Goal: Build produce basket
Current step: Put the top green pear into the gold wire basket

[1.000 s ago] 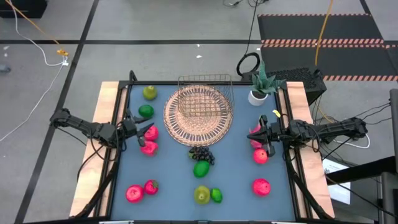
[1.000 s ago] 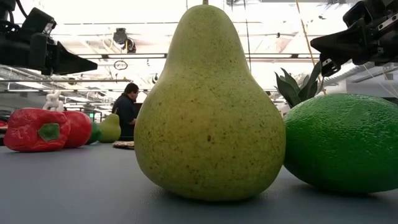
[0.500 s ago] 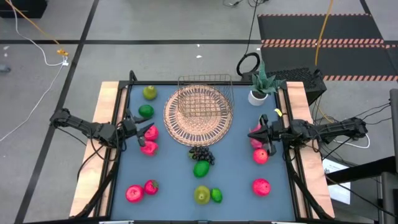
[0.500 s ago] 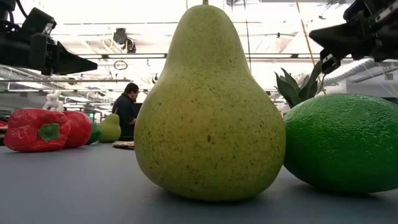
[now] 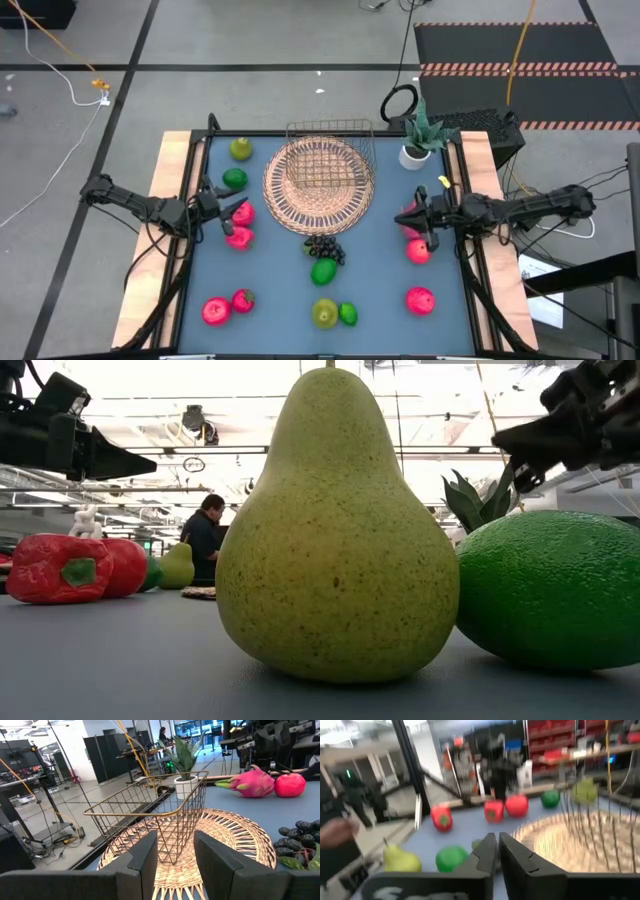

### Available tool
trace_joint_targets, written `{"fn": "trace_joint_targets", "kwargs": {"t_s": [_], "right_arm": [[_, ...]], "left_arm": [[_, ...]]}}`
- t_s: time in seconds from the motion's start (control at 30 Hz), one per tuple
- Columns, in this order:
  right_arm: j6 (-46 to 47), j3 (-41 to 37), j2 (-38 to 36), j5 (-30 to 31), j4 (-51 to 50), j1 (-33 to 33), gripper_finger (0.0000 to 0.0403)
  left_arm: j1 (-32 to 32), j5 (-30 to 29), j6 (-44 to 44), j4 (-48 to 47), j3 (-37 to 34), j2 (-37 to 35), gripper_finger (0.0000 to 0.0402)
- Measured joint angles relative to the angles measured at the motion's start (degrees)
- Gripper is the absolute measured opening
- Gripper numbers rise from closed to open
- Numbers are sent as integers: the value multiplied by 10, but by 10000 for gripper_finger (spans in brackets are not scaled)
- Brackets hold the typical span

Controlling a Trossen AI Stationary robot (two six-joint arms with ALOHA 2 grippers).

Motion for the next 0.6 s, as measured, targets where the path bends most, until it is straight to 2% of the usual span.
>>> {"fn": "trace_joint_targets", "kwargs": {"t_s": [0.1,0.23,0.33,0.47,0.6], "right_arm": [[-18,0,32,4,33,3,53],[-42,0,69,5,126,3,91],[-30,6,86,4,177,3,123],[-9,21,95,4,175,3,162],[28,25,95,36,175,3,190]], "left_arm": [[0,0,0,0,0,0,131],[0,0,1,0,0,0,131],[6,-12,23,34,0,0,131],[6,-15,-55,73,0,0,131],[6,-15,-126,108,0,0,131]]}}
